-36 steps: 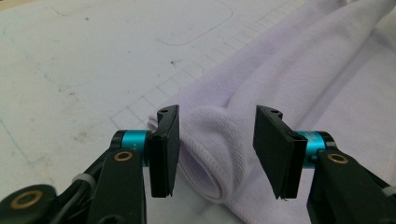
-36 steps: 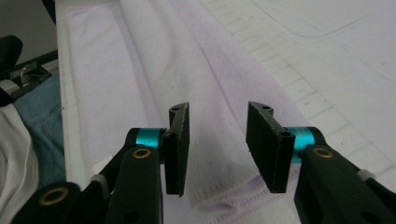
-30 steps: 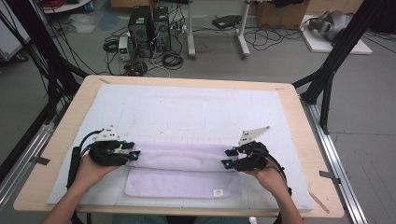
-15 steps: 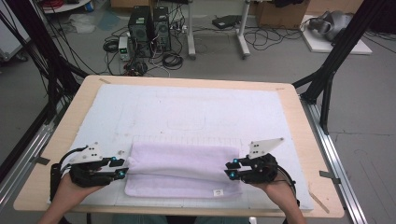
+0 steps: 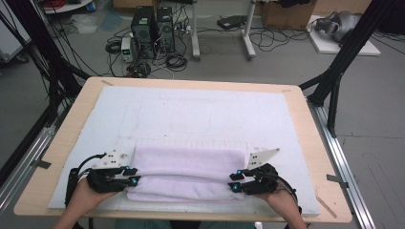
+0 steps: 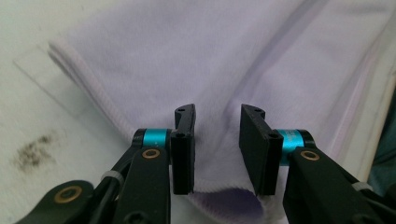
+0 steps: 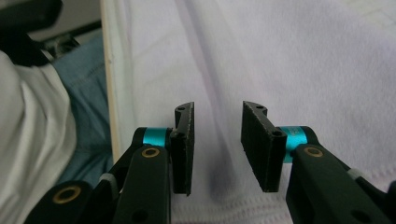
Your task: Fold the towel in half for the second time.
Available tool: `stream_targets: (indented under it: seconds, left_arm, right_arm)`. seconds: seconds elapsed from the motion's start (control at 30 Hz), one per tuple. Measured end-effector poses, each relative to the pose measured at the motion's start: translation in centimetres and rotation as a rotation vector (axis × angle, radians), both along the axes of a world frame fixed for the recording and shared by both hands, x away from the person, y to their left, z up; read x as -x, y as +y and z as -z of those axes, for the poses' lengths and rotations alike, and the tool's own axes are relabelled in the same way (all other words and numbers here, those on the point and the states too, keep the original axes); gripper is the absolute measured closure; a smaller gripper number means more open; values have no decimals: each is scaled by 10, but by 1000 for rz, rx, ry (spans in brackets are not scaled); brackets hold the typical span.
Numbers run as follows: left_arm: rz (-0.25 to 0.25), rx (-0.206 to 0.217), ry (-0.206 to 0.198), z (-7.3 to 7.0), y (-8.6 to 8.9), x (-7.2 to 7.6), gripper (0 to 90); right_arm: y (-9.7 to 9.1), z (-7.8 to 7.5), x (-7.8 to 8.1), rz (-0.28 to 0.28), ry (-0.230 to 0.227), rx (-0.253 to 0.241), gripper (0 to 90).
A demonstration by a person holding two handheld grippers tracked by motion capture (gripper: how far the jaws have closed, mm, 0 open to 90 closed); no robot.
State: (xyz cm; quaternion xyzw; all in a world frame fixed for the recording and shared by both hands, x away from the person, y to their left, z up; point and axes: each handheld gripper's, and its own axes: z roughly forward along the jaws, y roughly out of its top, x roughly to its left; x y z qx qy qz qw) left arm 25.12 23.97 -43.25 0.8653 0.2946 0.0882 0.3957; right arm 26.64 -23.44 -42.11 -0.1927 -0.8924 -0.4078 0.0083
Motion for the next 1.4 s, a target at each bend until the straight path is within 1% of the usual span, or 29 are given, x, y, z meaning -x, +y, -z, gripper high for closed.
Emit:
stream_targets:
  seconds: [0.03, 0.1, 0.23, 0.33, 0.37, 0.4, 0.43, 0.5, 0.53, 0.57, 0.67, 0.73, 0.77, 0.83, 0.87, 0.9, 0.93, 0.97, 1.0, 1.07, 1.1, 1.17, 1.2, 1.23, 1.27, 1.3, 1.33, 1.37, 1.4]
  left_arm:
    - [-1, 0, -1, 2, 1, 2, 648]
    - [3, 15, 5, 2, 2, 3, 648]
    - [19, 43, -7, -3, -1, 0, 643]
    - [26, 52, -18, -5, -7, -4, 637]
    - [27, 57, -25, -6, -9, -6, 638]
    - [23, 58, -34, -7, -11, -8, 640]
    - [19, 65, -40, -9, -12, -10, 644]
    - [-11, 89, -69, -12, -13, -16, 644]
    - [-28, 99, -81, -14, -13, -20, 644]
    - [-51, 99, -94, -15, -12, -25, 645]
    - [-130, 73, -141, -18, -13, -42, 638]
    - [-181, 26, -176, -17, -14, -51, 601]
    - [-200, -3, -169, -16, -15, -57, 569]
    - [-242, -46, -166, -11, -18, -67, 511]
    - [-254, -52, -137, -8, -19, -72, 509]
    - [-256, -63, -109, -5, -20, -76, 540]
    - [-248, -70, -91, -2, -21, -79, 617]
    - [-236, -67, -73, 0, -21, -82, 673]
    - [-238, -62, -71, 0, -21, -83, 755]
    - [-250, -54, -91, -3, -22, -82, 788]
    - [-254, -39, -104, -5, -22, -82, 793]
    - [-277, 1, -134, -10, -21, -81, 794]
    - [-289, 8, -148, -11, -20, -81, 793]
    - [-294, 6, -150, -10, -20, -82, 790]
    - [-290, 8, -141, -8, -20, -85, 771]
    - [-300, 16, -122, -6, -19, -87, 721]
    - [-315, 27, -93, -5, -17, -90, 627]
    - [-319, 44, -61, -3, -15, -92, 528]
    - [-314, 48, -32, 0, -13, -95, 482]
  right_arm:
    - [0, 1, 1, 6, -10, 20, 645]
    - [-2, 3, 1, 16, -14, 31, 645]
    - [-1, 2, -3, 35, -21, 5, 629]
    - [8, -2, -11, 30, -45, 23, 614]
    - [10, -2, -15, 28, -46, 20, 615]
    - [11, -3, -19, 34, -43, 2, 619]
    - [11, -5, -23, 54, -54, -7, 625]
    - [10, -8, -30, 80, -77, 5, 632]
    - [10, -9, -33, 98, -102, 22, 633]
    - [9, -10, -35, 114, -110, 39, 634]
    - [1, -9, -45, 168, -136, 52, 633]
    - [-7, -9, -51, 209, -157, 73, 615]
    - [-10, -8, -54, 227, -154, 83, 599]
    - [-15, -5, -61, 252, -135, 81, 564]
    - [-15, -3, -64, 267, -139, 90, 560]
    - [-15, 0, -68, 274, -135, 97, 575]
    - [-14, 3, -72, 267, -115, 91, 630]
    - [-12, 6, -75, 251, -107, 104, 702]
    - [-11, 8, -78, 237, -100, 124, 777]
    - [-9, 6, -85, 234, -91, 130, 813]
    - [-9, 2, -88, 239, -96, 133, 815]
    - [-10, -8, -93, 260, -111, 105, 814]
    - [-10, -13, -97, 268, -116, 92, 813]
    - [-10, -16, -100, 289, -130, 92, 811]
    - [-10, -17, -104, 312, -137, 90, 803]
    - [-10, -16, -107, 314, -139, 86, 767]
    - [-10, -14, -110, 315, -128, 86, 684]
    - [-12, -12, -112, 331, -111, 79, 585]
    - [-16, -9, -115, 344, -65, 46, 544]
